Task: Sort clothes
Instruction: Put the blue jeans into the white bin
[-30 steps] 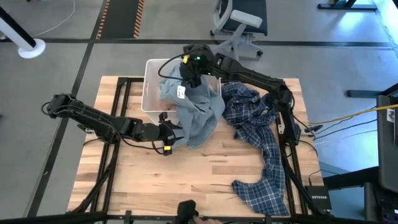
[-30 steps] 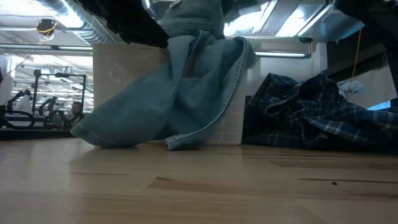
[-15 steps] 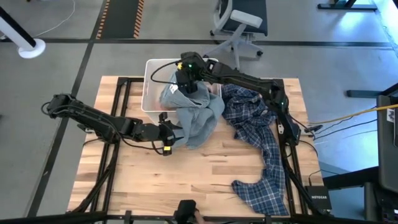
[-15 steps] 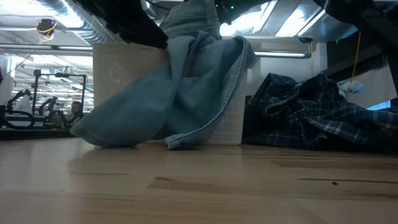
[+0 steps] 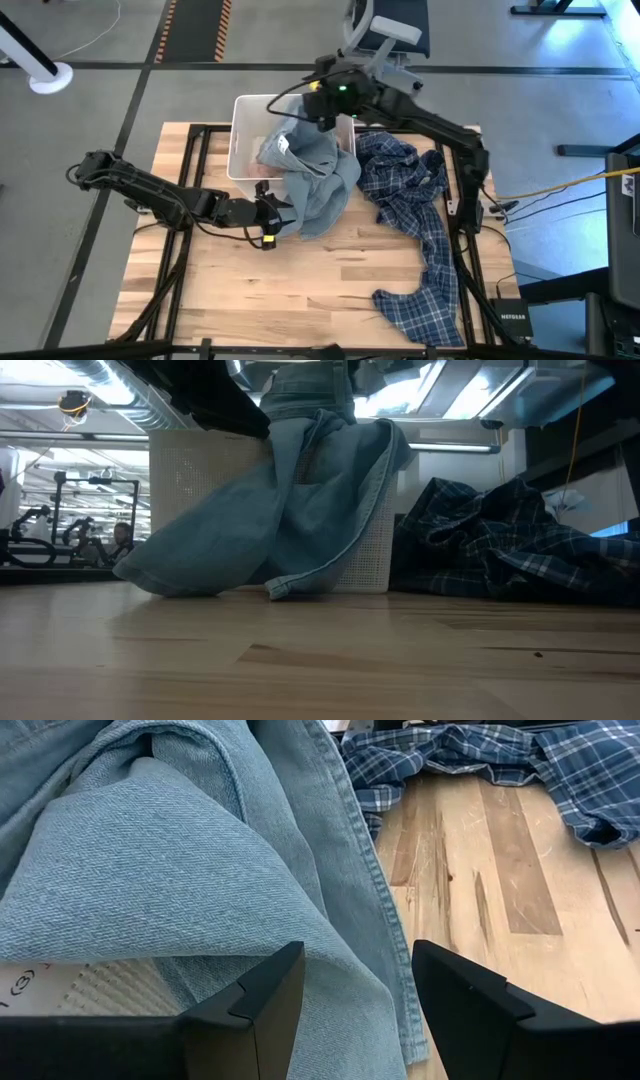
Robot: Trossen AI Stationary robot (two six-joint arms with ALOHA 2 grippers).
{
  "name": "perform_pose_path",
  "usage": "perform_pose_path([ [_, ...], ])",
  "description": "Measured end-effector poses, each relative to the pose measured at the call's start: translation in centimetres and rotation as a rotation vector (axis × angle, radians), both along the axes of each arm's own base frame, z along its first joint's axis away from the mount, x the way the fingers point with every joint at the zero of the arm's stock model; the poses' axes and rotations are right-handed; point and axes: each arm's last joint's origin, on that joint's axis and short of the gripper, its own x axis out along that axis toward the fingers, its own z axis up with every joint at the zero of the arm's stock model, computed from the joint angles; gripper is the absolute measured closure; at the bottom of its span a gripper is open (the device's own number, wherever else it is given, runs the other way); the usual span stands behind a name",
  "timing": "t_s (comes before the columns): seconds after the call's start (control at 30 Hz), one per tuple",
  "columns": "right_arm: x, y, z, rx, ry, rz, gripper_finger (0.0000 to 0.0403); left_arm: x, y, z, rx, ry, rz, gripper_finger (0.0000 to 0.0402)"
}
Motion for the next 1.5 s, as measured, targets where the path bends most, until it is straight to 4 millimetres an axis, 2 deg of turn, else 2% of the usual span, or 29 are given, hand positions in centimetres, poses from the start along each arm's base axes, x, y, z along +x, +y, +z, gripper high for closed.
perform_pose_path([
  [0.2, -3.0, 2.7, 3.0, 0.0, -0.005, 0.038, 0.0186, 0.0, 0.0, 0.0, 0.001, 0.002, 0.0, 0.0219],
  [0.33, -5.2, 5.2, 3.7, 0.098, 0.05, 0.092, 0.0187, 0.0, 0.0, 0.0, 0.002, 0.005, 0.0, 0.0219],
  [0.57, -7.2, 10.5, 1.1, 0.337, 0.366, 0.147, 0.0187, 0.0, 0.0, 0.0, 0.002, 0.005, 0.0, 0.0219],
  [0.7, -7.6, 13.8, 0.0, 0.32, 0.458, 0.123, 0.0187, 0.0, 0.0, 0.0, -0.001, 0.004, 0.001, 0.0219],
  [0.93, -8.2, 19.2, -1.3, 0.283, 0.511, 0.133, 0.0187, 0.0, 0.0, 0.0, -0.003, 0.003, 0.002, 0.0219],
  [1.07, -8.9, 21.4, -3.7, 0.223, 0.578, 0.09, 0.0187, 0.0, 0.0, 0.0, -0.004, 0.003, 0.003, 0.0219],
  [1.23, -11.6, 22.4, -7.9, 0.17, 0.579, -0.014, 0.0187, -0.1, 0.0, -0.1, -0.013, 0.01, 0.008, 0.0219],
  [1.4, -14.4, 23.3, -13.4, 0.229, 0.442, -0.042, 0.0187, -0.3, 0.1, -0.4, -0.038, 0.038, 0.027, 0.0219],
  [1.5, -15.2, 23.9, -16.9, 0.278, 0.322, -0.044, 0.0187, -0.3, 0.1, -0.4, -0.04, 0.037, 0.029, 0.0219],
])
